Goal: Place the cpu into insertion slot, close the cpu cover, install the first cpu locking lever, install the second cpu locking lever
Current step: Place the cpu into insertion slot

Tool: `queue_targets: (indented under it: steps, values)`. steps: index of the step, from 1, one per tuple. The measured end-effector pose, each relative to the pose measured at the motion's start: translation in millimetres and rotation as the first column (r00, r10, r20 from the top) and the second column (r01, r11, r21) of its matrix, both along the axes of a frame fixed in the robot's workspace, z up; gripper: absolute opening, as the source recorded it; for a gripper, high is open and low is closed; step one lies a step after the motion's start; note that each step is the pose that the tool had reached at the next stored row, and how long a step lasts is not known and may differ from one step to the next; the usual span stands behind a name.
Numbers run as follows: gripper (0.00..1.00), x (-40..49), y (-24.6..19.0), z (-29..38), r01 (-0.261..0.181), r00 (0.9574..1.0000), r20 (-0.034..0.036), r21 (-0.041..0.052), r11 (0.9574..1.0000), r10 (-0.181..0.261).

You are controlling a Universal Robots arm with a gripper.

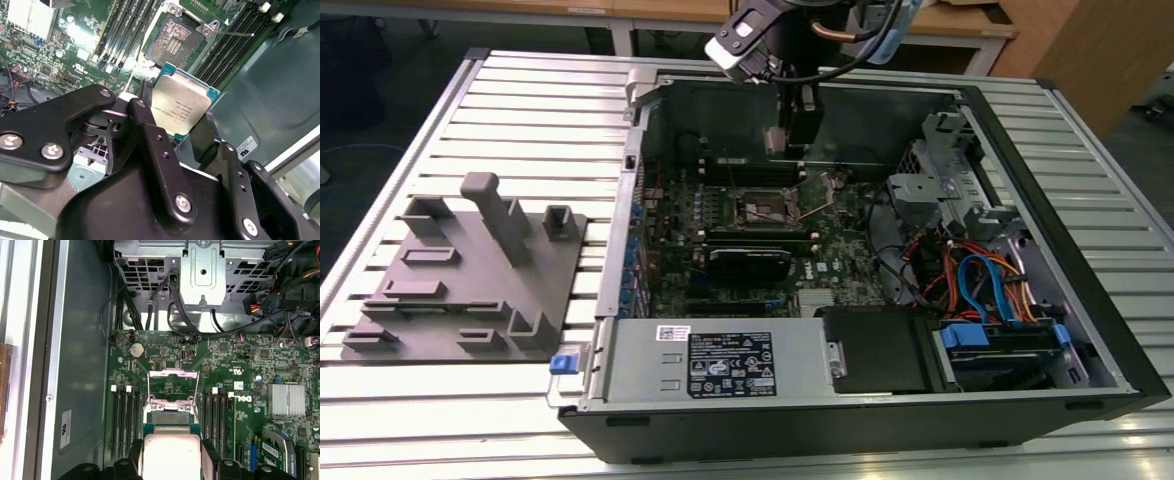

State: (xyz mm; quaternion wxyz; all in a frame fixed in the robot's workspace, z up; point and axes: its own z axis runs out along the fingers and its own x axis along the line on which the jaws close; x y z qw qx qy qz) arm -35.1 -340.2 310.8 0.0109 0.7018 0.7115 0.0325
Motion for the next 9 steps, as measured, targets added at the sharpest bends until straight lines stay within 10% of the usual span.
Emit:
queue_targets:
  steps: [9]
  values:
    - [0.54, 0.0, 0.0, -0.9, 0.000, 1.0000, 0.0001, 0.0002, 1.0000, 0.000]
